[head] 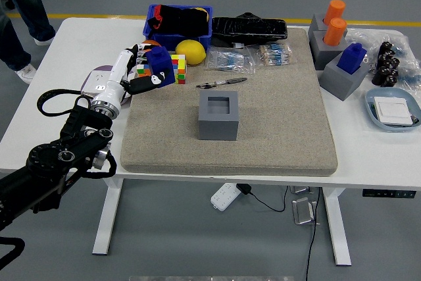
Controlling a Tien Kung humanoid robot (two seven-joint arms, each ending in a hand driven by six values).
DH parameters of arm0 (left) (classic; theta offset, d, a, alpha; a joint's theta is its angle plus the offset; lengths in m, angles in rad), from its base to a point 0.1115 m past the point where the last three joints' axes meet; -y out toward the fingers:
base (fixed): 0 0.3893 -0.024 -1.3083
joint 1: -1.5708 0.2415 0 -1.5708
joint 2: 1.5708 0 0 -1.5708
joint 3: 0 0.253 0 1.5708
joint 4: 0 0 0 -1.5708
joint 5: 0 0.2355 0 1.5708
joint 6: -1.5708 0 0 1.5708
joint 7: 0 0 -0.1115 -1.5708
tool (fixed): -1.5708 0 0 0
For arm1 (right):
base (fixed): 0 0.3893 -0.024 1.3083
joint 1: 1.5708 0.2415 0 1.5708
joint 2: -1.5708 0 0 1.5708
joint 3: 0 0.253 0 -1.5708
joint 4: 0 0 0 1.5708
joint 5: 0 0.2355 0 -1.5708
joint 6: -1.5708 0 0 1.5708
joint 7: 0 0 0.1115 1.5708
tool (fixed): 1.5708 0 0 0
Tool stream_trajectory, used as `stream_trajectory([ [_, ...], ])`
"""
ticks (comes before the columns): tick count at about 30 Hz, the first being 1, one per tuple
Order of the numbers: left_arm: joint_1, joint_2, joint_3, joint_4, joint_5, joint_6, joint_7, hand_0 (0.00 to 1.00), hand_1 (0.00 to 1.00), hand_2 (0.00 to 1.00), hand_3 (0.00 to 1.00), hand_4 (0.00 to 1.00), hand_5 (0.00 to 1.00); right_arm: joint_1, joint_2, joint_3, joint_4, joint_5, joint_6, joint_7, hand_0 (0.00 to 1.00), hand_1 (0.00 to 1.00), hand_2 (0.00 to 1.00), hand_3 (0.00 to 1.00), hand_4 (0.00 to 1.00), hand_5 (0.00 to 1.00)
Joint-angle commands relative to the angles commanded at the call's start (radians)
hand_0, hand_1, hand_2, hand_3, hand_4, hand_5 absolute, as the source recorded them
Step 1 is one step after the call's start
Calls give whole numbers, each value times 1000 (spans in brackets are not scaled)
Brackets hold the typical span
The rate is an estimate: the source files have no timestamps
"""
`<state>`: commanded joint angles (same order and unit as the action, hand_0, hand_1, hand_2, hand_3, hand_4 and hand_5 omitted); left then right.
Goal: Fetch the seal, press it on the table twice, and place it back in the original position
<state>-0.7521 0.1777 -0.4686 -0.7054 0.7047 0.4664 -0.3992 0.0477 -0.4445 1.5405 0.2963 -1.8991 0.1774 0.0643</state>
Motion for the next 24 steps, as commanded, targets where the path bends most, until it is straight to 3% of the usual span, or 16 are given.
stream_trajectory([
  [9,30,-22,65,80,-32,67,-61,820,519,409,700,632,2,2,3,0,1,0,-1,0,809,700,688,650,796,472],
  [24,64,-54,173,181,-180,56,-99,820,516,407,694,628,2,3,1,-15,2,0,-3,2,808,700,688,651,797,470],
])
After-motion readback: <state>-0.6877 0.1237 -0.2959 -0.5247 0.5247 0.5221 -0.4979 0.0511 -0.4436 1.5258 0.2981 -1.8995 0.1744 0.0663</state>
